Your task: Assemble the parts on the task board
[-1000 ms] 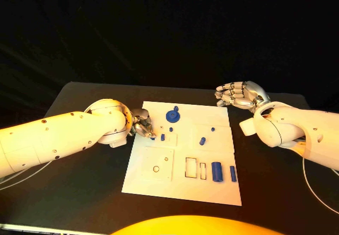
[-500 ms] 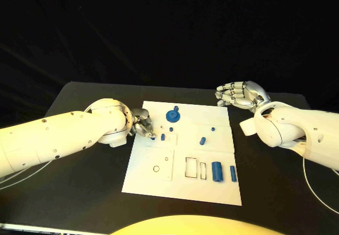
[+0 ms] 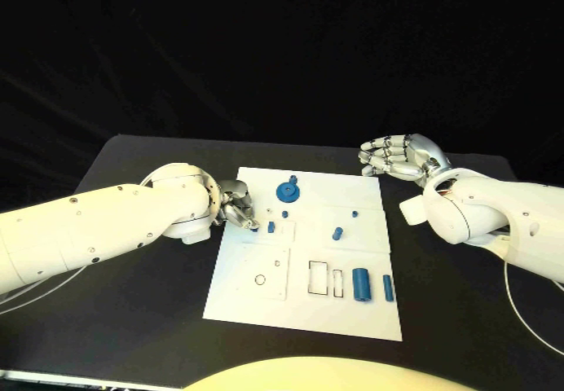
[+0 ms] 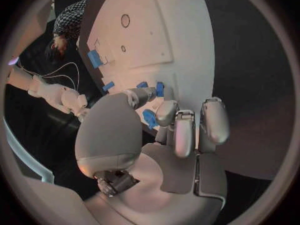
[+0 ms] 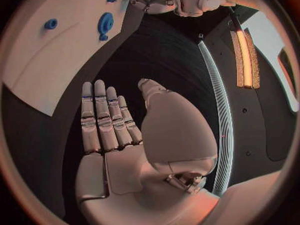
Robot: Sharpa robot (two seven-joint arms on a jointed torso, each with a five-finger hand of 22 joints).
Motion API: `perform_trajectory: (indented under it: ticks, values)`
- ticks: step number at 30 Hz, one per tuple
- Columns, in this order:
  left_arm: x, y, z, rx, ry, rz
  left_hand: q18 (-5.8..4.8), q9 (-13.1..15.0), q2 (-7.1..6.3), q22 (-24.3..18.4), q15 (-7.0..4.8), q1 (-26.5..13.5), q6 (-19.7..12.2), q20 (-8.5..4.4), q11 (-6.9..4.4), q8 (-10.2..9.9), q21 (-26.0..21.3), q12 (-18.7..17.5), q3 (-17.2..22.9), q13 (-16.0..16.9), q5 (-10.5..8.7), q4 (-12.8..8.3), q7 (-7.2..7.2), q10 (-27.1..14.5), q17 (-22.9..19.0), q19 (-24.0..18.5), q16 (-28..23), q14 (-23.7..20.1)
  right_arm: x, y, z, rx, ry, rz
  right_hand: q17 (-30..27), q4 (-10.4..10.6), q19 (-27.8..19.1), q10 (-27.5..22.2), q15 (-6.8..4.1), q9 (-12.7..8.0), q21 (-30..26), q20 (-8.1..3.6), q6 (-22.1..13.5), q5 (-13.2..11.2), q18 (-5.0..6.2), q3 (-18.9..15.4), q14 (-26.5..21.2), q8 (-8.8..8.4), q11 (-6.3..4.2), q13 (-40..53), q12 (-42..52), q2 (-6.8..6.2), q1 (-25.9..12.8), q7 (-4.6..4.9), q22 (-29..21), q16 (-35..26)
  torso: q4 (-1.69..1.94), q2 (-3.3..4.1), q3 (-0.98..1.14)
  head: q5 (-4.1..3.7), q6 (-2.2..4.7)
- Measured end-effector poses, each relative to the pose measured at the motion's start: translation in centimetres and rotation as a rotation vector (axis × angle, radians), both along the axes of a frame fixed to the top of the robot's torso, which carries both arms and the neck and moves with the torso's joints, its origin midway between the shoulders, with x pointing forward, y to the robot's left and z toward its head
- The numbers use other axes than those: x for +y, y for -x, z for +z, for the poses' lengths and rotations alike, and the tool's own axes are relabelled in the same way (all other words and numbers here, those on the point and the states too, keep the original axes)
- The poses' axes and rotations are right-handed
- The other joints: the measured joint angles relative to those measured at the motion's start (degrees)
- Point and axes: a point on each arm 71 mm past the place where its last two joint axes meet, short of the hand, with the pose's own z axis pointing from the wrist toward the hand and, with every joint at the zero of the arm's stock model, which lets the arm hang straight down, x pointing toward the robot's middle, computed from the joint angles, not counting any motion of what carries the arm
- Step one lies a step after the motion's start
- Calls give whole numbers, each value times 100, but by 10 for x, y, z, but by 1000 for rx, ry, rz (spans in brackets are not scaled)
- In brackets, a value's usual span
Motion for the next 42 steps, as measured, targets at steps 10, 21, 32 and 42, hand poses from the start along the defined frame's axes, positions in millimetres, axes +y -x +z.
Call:
perform_trajectory:
  ticks: [10,21,32,42]
  values:
    - [0,0,0,-1,-2,-1,0,-10,-15,44,0,-15,2,-1,1,0,22,21,-10,29,52,-10,0,0,0,42,0,0,0,0,0,1,-1,1,-6,0,0,0,0,0,-24,0,0,0,0,0,0,0,0,-8,0,0,0,0,-5,0,3,0,-1,0,-10]
    - [0,0,0,-3,-4,-2,0,-21,-50,46,1,-50,32,-1,-19,-1,22,43,-16,55,79,-17,-28,20,0,41,0,0,0,0,0,2,-1,2,-5,0,0,0,0,1,-24,0,0,0,0,0,0,0,0,-13,0,0,0,0,-12,0,3,0,1,4,-5]
    - [0,-1,-1,2,1,6,1,-20,5,98,-21,-245,86,-21,-61,28,57,185,-65,257,108,-68,-63,125,0,61,29,21,0,0,0,3,-1,2,-12,0,0,0,0,1,-24,0,0,0,0,0,0,0,0,-13,0,0,0,0,-18,0,2,-1,1,-2,-14]
    - [-1,-3,-1,5,11,15,0,-80,-7,105,-42,-400,146,-41,-89,36,57,187,163,288,39,-369,-101,154,0,82,29,0,0,0,0,3,-1,1,-25,0,0,0,0,-10,-44,0,0,0,0,0,0,0,0,-32,-22,0,0,0,-39,-22,2,-1,1,-7,-19]
